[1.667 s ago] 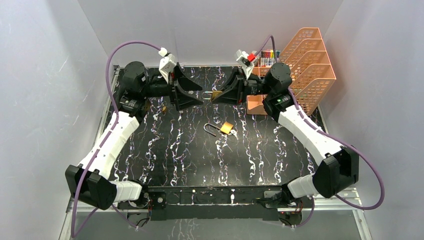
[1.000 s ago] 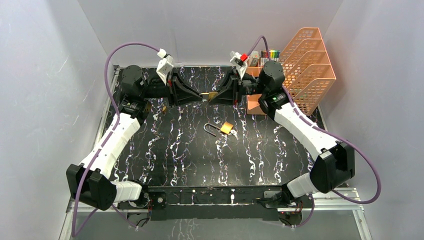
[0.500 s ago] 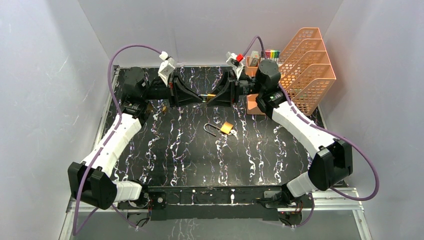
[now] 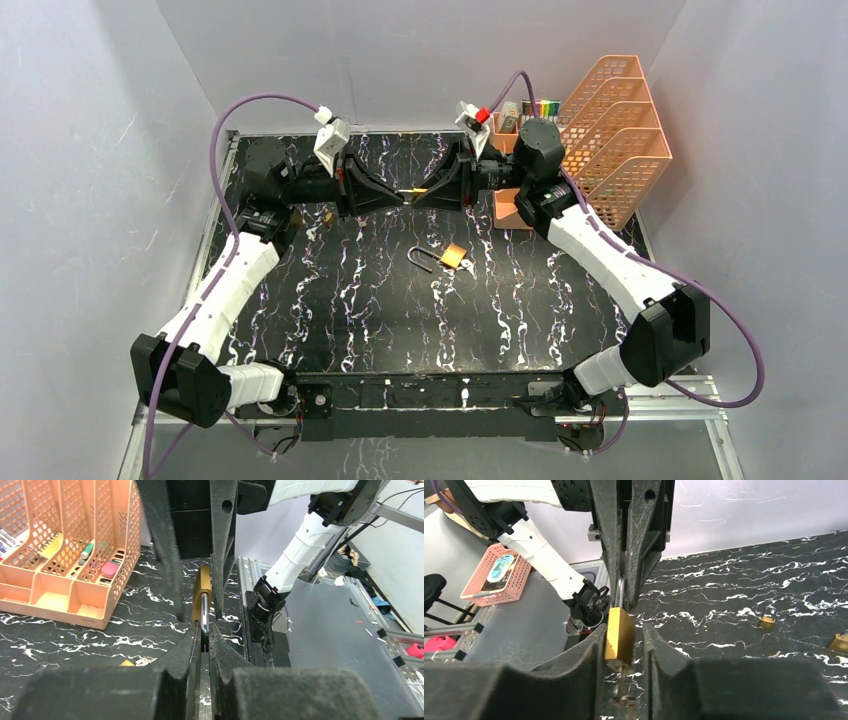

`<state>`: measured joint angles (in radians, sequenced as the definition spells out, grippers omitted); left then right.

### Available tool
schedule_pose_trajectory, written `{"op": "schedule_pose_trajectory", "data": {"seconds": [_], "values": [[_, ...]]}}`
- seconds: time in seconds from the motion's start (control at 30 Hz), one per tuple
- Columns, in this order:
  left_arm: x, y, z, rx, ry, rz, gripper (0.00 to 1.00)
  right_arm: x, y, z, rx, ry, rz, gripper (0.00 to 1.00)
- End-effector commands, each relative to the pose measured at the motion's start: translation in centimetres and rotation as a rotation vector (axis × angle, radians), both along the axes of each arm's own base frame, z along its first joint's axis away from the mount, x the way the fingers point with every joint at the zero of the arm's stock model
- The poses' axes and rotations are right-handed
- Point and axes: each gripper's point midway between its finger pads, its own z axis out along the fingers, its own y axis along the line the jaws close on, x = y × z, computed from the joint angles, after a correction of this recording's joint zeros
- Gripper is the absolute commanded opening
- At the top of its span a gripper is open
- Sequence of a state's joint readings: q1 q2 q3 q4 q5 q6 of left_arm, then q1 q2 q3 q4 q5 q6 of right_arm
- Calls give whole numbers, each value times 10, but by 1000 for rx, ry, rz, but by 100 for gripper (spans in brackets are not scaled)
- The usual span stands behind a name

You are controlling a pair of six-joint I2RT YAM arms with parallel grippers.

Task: Lock with the key
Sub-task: Lock the lock.

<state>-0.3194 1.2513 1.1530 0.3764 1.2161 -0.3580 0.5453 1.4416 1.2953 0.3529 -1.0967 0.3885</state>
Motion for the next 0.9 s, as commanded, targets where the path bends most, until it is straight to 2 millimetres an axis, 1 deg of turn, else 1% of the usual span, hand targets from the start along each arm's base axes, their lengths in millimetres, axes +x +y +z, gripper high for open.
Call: {"op": "schedule_pose_trajectory", "data": {"seconds": [0.0,0.27,0.3,0.33,0.4,0.43,0.6,0.63,0.7,0.73,0.77,0.8,0.87], "values": [[-5,9,22,-30,-103,45,0,-10,-9,35,73,-111,-23,33],[-5,11,24,-37,-110,51,0,-10,-8,41,81,-107,-7,31],[-6,12,25,-38,-113,52,0,-10,-8,41,83,-107,-7,28],[-6,12,26,-39,-113,51,0,-10,-7,41,84,-107,-7,22],[-6,12,26,-41,-111,45,0,-10,-7,43,87,-104,-3,4],[-6,11,25,-43,-109,42,0,-10,-6,43,89,-103,1,0],[-12,11,25,-45,-99,5,0,-11,-8,49,112,-120,7,0],[-15,11,24,-40,-100,-16,9,-11,-11,49,115,-125,16,0],[-22,13,25,-32,-105,-46,47,-12,-19,49,116,-134,50,0],[-26,14,26,-29,-111,-56,59,-12,-24,48,111,-133,71,0],[-31,16,26,-25,-120,-69,66,-13,-29,47,102,-133,98,0],[-37,19,27,-19,-135,-88,69,-16,-35,46,91,-135,131,0],[-48,23,27,-9,-158,-132,71,-23,-41,46,70,-151,189,0]]}}
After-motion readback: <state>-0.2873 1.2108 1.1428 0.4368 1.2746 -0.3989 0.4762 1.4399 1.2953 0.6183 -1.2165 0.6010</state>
